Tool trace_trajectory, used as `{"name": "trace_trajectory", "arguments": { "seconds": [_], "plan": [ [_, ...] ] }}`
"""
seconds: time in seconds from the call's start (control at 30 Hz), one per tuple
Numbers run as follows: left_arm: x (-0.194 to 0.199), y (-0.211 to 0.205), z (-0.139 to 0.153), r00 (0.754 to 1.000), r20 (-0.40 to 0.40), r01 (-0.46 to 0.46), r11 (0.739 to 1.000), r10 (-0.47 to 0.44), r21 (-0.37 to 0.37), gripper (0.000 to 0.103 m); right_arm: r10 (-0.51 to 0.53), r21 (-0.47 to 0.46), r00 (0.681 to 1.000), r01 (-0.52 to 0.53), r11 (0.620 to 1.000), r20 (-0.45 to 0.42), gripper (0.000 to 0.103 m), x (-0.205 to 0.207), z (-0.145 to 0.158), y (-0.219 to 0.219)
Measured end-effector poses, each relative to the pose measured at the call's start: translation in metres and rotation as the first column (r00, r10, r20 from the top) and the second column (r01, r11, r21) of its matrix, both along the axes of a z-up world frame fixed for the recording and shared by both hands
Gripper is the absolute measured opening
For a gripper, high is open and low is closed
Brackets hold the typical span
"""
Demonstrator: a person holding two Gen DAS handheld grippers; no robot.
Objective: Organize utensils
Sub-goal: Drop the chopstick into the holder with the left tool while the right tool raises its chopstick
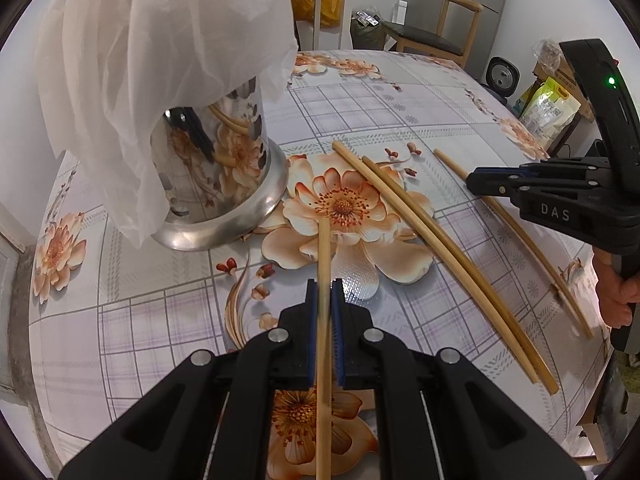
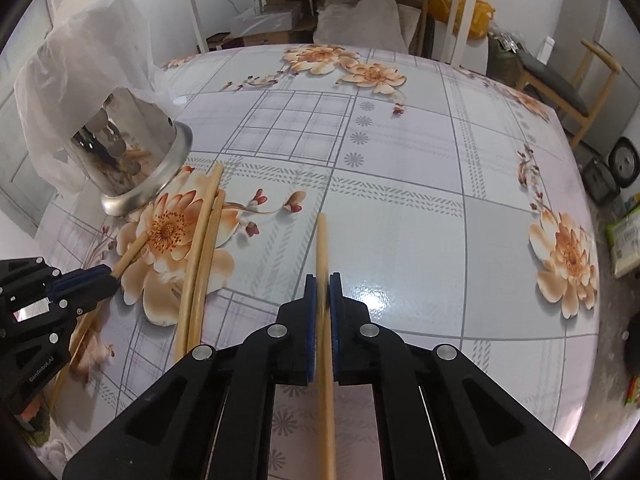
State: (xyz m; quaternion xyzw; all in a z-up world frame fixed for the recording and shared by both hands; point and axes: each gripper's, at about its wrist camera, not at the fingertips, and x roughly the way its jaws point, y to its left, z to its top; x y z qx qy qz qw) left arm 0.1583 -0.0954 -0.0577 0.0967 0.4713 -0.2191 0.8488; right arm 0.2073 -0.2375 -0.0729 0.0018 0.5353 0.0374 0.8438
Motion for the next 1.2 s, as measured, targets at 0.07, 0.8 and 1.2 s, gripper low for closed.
{"name": "trace_trajectory", "arguments": {
  "seconds": [0.07, 0.8, 1.2],
  "plan": [
    [0.0, 0.002, 0.0, 1.0, -0.002, -0.004, 1.0, 0.004, -0.015, 0.006, -0.018, 0.035, 1.0, 0.018, 0.999, 0.01, 0.004, -0.004, 0.005, -0.005],
    [-0.063, 0.077, 0.114, 0.97, 0.24, 0.048, 0.93, 0.044, -0.365, 0.006, -0.082, 0.263, 0.944, -0.005, 0.965, 0.319, 0.004, -0.078, 0.146, -0.027],
    [-0.065, 0.109, 0.196, 0.888, 0.433, 0.074, 0.883, 0.153, -0.464, 0.006, -0.076, 0.293, 0.9, -0.059, 0.954, 0.429, 0.004, -0.082, 0.188, -0.02]
  ]
}}
